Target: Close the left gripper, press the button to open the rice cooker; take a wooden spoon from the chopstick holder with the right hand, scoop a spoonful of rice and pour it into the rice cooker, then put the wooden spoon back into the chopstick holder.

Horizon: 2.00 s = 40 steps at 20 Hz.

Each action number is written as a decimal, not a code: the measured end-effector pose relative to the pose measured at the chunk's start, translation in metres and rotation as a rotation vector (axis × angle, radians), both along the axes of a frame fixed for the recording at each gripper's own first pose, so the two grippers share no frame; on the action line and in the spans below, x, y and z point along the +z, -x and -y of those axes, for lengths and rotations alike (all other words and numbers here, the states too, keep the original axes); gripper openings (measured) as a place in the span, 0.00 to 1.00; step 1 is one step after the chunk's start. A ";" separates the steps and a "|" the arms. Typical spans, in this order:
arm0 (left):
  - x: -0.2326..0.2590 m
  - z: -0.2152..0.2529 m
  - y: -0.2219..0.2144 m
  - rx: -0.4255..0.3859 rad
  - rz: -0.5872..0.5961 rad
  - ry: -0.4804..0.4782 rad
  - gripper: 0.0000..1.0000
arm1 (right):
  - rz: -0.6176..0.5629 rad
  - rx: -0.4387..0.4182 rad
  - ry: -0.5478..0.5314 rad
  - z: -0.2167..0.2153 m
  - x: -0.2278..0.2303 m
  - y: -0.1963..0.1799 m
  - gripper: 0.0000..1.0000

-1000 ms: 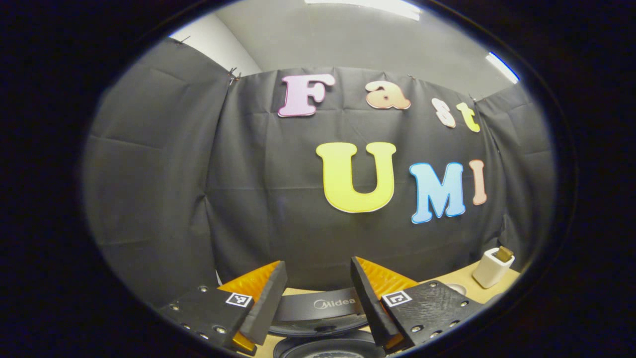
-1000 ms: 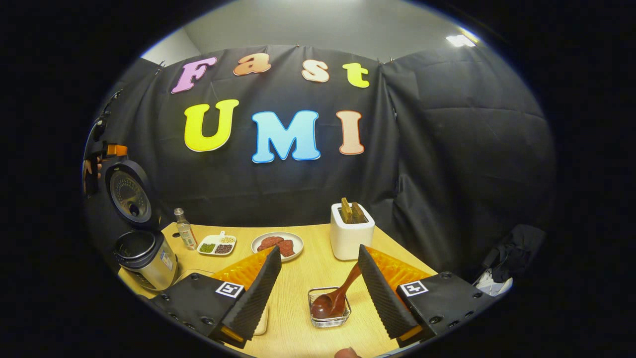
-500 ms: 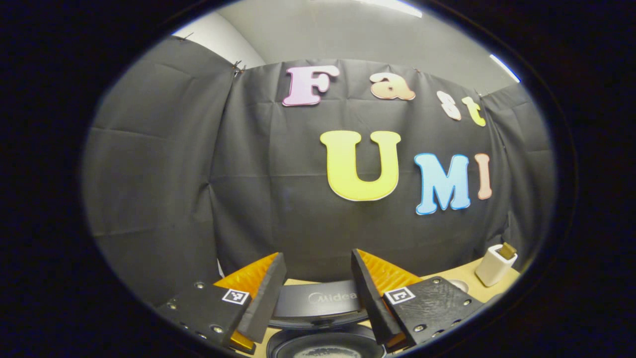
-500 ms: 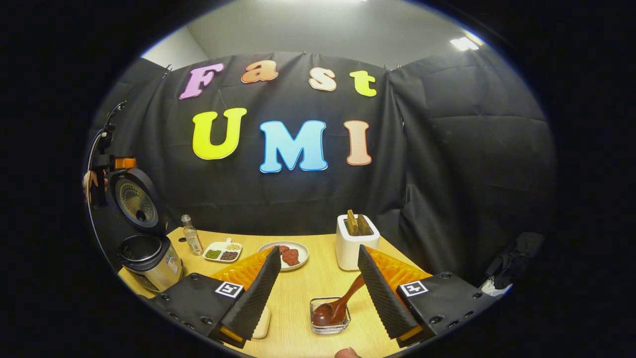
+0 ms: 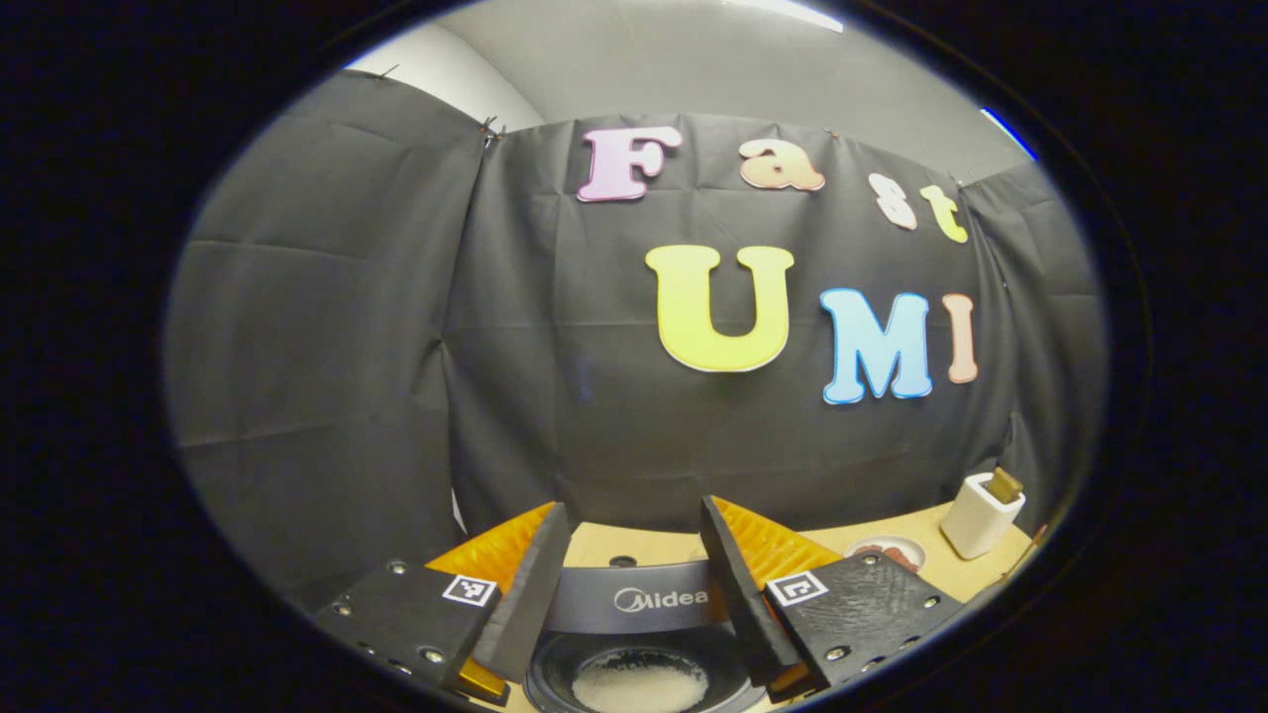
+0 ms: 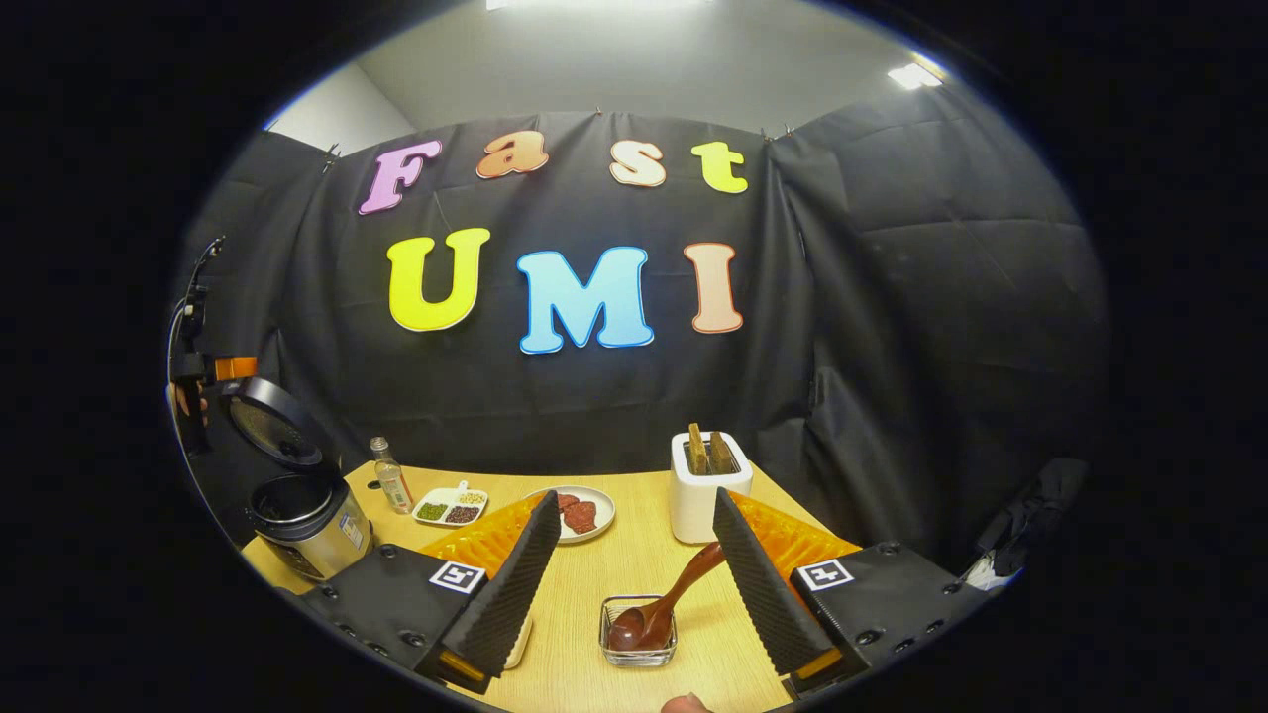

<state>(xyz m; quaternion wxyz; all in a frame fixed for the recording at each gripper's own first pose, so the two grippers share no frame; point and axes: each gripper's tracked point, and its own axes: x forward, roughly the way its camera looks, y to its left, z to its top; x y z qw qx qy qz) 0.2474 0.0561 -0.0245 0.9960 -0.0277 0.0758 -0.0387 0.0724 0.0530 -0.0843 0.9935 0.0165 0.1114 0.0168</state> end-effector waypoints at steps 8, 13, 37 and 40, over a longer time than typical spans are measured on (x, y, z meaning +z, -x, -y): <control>-0.054 0.005 0.061 0.021 -0.067 -0.022 0.83 | -0.003 0.045 0.006 0.009 -0.001 0.005 0.98; -0.092 0.010 0.087 0.021 -0.125 -0.037 0.83 | -0.008 0.052 0.009 0.015 -0.002 0.004 0.98; -0.186 0.018 0.120 0.072 -0.219 -0.054 0.86 | -0.053 0.063 0.001 0.002 -0.019 0.001 0.98; -0.178 0.017 0.118 0.079 -0.205 -0.043 0.86 | -0.052 0.074 -0.002 0.002 -0.018 0.002 0.98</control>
